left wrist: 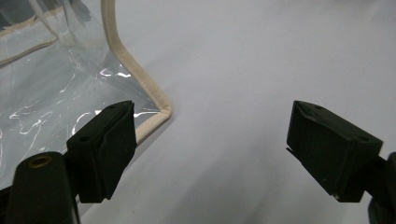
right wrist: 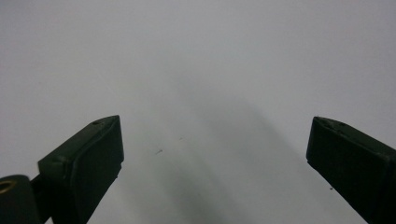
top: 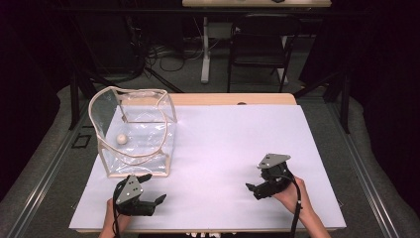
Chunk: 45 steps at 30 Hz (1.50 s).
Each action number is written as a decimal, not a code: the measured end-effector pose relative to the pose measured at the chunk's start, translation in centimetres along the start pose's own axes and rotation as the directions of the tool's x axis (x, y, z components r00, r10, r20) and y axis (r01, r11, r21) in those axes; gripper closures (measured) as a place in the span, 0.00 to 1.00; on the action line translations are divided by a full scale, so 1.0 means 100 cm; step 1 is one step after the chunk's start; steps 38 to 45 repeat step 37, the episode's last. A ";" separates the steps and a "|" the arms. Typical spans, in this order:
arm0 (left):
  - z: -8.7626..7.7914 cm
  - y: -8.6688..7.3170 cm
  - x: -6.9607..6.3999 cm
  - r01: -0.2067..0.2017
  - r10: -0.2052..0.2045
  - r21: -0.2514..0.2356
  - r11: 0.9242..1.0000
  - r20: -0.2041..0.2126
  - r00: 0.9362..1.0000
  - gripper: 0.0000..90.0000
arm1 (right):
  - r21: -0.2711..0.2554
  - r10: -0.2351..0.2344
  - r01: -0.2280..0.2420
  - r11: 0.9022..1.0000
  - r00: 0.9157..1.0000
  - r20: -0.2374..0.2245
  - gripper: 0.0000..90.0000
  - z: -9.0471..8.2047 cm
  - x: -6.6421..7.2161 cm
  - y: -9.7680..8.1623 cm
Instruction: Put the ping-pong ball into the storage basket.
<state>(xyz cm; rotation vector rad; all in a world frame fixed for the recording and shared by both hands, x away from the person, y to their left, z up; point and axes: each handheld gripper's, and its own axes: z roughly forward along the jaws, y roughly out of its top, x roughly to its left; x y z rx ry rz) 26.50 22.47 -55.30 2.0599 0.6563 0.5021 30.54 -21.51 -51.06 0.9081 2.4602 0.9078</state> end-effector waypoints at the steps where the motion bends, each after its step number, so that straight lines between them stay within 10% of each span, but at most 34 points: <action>1: 0.000 0.000 0.000 -0.001 0.001 0.001 1.000 0.000 1.000 0.18 | 0.001 0.003 -0.003 1.000 1.000 0.004 0.04 -0.001 0.000 -0.002; 45: 0.002 0.000 -0.001 -0.010 0.010 0.015 1.000 0.002 1.000 0.18 | -0.109 0.111 -0.103 0.989 0.992 0.068 0.04 -0.012 0.002 -0.057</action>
